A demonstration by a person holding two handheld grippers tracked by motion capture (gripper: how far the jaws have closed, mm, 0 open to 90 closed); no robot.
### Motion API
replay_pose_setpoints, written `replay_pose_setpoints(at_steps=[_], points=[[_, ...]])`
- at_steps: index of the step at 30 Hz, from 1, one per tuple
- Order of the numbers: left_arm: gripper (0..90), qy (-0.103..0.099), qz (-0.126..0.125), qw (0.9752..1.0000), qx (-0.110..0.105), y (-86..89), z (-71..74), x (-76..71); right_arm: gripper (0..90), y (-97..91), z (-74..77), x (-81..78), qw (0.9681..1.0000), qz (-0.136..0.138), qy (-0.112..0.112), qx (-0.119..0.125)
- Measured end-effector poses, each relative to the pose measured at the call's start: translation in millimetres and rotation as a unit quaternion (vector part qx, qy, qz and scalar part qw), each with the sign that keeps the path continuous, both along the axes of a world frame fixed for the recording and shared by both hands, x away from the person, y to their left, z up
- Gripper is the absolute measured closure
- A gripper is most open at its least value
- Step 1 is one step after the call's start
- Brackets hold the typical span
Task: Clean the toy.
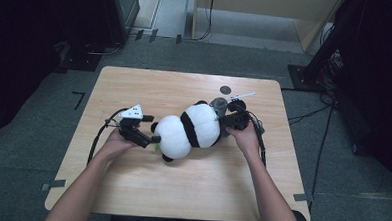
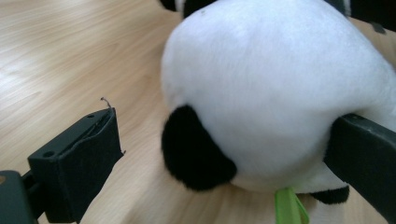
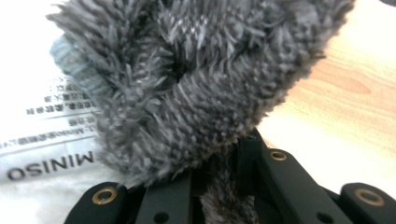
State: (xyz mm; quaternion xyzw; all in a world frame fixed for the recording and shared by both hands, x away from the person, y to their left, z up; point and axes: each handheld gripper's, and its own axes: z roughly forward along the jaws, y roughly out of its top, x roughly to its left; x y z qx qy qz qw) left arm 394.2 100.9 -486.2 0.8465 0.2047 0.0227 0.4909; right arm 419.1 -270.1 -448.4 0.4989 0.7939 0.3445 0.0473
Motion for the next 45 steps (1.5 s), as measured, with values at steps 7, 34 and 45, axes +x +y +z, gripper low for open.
replay_pose_setpoints(at_steps=[7, 34, 45], points=[[0.0, 0.006, -0.067, 0.9975, -0.021, -18.8, 4.4, -13.5, 81.1, 9.6, 2.4, 7.7, 1.0000, 0.002, 0.002, -0.005], [47.4, -0.004, -0.100, 0.9947, -0.024, -20.5, 18.3, -36.3, 79.1, -5.8, 12.3, 13.2, 0.9995, -0.022, -0.023, -0.009], [47.9, 0.017, 0.003, 0.9982, -0.057, -10.9, 27.6, -23.1, 78.1, -34.9, 32.4, -14.6, 0.9975, -0.033, -0.055, 0.031]])
